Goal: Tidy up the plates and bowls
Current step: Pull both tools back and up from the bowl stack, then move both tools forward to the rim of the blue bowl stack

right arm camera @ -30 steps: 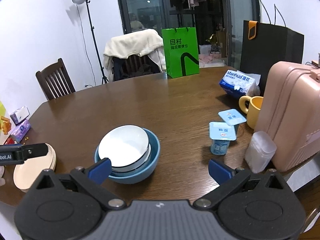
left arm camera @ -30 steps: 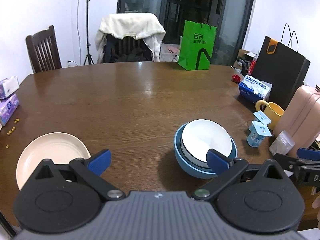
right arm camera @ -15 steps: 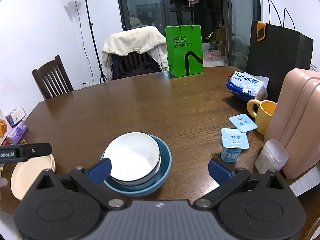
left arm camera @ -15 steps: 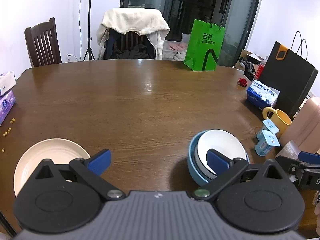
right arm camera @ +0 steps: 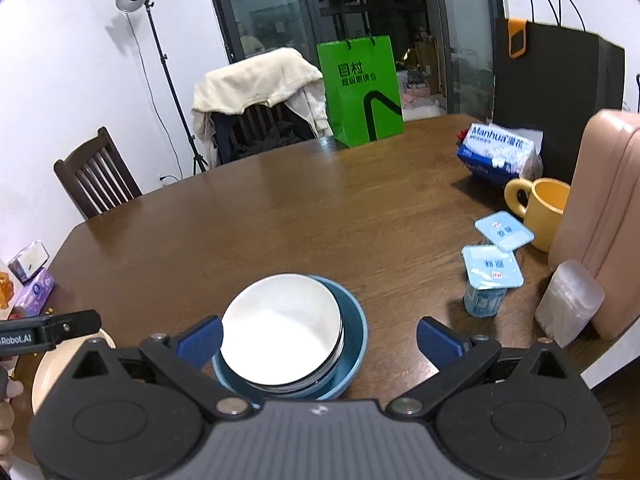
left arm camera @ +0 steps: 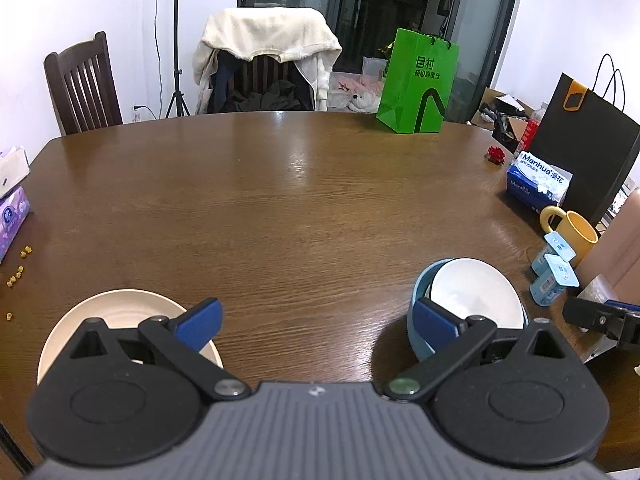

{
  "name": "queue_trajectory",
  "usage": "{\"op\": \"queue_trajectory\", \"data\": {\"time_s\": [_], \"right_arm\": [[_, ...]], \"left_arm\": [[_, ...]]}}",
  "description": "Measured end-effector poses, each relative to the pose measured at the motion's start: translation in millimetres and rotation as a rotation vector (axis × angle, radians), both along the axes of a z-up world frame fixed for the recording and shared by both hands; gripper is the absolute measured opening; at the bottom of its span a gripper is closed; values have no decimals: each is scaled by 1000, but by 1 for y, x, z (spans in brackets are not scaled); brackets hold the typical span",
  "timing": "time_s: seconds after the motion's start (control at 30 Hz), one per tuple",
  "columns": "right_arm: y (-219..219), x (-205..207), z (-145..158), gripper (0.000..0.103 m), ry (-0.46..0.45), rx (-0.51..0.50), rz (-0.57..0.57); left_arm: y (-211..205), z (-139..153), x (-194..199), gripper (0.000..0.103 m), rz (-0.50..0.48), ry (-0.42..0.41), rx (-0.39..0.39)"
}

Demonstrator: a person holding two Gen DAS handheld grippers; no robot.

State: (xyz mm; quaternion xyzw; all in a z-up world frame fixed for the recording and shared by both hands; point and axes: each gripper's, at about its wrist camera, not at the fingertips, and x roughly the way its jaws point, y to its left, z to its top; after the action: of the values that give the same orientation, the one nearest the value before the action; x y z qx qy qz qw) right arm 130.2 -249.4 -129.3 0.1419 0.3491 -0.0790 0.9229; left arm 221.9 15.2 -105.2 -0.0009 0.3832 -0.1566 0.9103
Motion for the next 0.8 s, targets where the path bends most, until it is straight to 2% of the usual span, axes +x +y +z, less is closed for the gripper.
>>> {"op": "queue_trajectory", "data": {"time_s": [0.3,0.57,0.8], "right_arm": [[-6,13,0,103,51,-10,30],[-23,24,-7,103,97,2,46],[-38,33,-20,103,151,57,64]], "left_arm": [[-11,-3,12,103,35,37,-23],[-30,-10,16,103,35,65,-14],[-43,-18,23,103,33,100,-7]]}}
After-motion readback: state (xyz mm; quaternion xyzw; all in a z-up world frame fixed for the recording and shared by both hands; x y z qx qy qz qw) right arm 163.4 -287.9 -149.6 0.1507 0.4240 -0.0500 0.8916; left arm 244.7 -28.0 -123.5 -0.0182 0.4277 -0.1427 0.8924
